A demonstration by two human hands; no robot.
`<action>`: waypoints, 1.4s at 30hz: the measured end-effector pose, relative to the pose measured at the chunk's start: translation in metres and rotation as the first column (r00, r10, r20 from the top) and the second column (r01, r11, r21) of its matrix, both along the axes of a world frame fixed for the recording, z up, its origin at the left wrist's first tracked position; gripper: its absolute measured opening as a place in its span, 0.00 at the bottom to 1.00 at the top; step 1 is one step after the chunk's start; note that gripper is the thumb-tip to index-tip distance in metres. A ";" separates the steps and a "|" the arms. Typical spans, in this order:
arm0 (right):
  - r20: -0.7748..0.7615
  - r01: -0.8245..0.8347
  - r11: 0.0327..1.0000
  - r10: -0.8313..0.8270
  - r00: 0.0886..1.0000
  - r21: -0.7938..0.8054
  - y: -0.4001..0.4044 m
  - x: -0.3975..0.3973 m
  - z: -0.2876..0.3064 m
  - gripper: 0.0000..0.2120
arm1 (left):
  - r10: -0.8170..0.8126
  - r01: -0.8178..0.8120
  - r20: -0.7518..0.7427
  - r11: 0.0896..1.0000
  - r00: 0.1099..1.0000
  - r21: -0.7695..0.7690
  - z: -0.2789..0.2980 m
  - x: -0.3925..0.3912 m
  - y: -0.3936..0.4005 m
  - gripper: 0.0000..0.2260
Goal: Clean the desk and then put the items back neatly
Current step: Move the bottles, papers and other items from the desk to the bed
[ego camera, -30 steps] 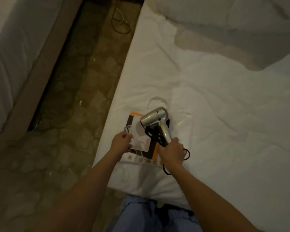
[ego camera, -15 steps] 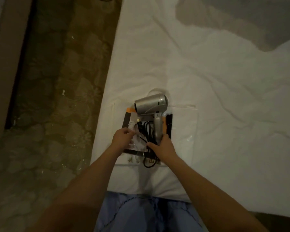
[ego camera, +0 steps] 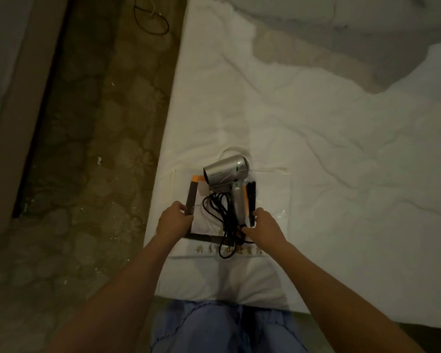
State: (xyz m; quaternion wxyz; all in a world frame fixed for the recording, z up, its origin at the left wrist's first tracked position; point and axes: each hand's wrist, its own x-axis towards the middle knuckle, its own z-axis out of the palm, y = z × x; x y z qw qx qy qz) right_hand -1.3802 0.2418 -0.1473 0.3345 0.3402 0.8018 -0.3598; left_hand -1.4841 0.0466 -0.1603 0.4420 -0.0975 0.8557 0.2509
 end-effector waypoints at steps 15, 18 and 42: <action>-0.137 0.294 0.930 -0.269 0.953 0.219 0.089 0.194 0.159 0.23 | -0.750 0.816 -0.367 0.577 0.551 0.045 0.151 0.102 0.181 0.10; -0.201 0.413 0.864 -0.367 0.908 0.289 0.103 0.276 0.187 0.21 | -0.828 0.924 -0.440 0.383 0.346 0.005 0.179 0.170 0.230 0.10; -0.341 0.931 -0.029 -0.934 0.104 0.364 0.006 0.890 0.263 0.24 | -0.472 0.625 -0.536 -0.768 -0.700 -0.141 0.271 0.845 0.375 0.04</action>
